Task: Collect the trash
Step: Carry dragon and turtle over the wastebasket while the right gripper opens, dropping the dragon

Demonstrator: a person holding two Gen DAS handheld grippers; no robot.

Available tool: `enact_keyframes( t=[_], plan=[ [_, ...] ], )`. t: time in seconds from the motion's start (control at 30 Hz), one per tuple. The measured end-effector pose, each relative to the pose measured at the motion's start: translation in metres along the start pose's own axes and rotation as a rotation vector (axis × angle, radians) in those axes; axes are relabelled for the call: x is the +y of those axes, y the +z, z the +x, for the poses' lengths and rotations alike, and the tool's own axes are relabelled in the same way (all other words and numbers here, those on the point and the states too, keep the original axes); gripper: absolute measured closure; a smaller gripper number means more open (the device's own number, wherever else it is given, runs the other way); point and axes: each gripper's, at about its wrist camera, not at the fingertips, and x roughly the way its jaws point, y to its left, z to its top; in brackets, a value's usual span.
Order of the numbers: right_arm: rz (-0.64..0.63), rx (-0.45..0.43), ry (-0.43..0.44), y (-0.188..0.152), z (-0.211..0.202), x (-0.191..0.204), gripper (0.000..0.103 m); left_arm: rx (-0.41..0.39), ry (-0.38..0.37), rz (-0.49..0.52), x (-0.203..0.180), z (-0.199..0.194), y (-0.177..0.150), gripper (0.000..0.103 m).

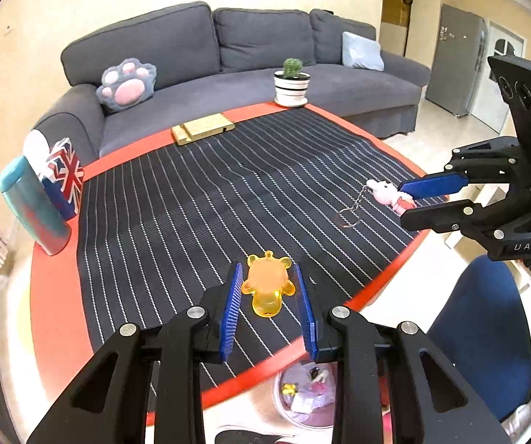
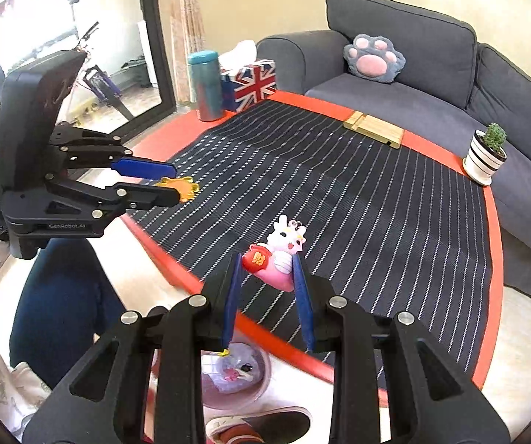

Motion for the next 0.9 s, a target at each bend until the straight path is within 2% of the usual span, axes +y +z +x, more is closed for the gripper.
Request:
enact_keyframes(
  t=[0.47, 0.9],
  plan=[
    [-0.006, 0.035, 0.105, -0.045, -0.012, 0.042, 0.075, 0.005, -0.090, -0.023, -0.024, -0.017, -0.044, 0.075],
    [0.015, 0.090, 0.166, -0.071, -0.001, 0.055, 0.075, 0.023, -0.108, -0.028, -0.030, -0.029, -0.063, 0.075]
  ],
)
